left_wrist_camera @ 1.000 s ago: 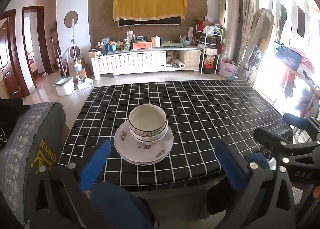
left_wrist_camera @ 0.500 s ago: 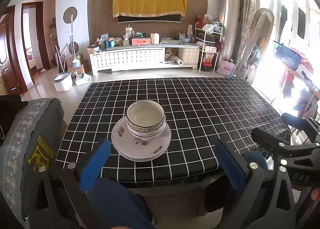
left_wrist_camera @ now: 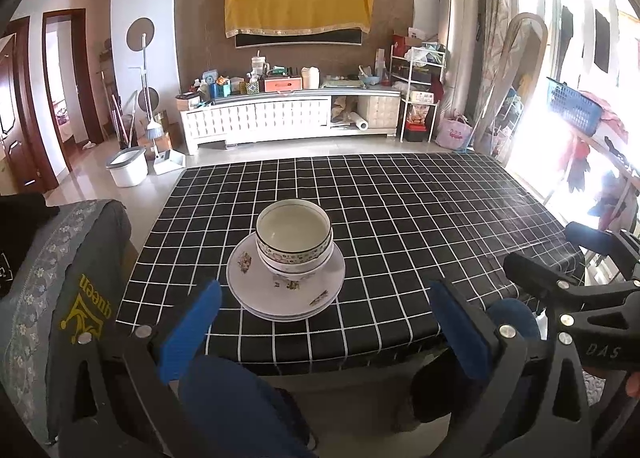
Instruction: Organize plates and bowls
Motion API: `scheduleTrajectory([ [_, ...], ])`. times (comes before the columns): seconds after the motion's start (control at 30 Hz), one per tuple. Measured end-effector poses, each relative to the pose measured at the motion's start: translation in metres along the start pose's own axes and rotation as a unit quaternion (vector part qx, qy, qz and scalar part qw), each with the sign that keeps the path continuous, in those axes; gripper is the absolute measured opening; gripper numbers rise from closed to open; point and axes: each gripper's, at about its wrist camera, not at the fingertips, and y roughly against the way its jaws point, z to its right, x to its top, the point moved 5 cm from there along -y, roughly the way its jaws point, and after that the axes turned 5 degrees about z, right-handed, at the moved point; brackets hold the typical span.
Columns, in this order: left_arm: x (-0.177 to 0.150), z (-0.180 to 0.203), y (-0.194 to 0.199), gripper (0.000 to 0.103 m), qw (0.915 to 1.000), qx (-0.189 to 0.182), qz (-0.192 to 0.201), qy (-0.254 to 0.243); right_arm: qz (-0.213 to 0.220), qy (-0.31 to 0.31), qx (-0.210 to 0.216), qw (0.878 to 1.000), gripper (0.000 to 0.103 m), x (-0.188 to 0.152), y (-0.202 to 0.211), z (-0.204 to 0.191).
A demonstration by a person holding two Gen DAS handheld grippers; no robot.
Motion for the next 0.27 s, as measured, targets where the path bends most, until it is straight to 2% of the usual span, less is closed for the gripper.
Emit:
scheduleTrajectory([
  [0.27,-0.0029,0.0049,0.004,0.103,1.0,0.0,0.005,-0.001,-0.002,-0.001,-0.001,1.0,0.103,0.0001,0.0013,-0.0002],
])
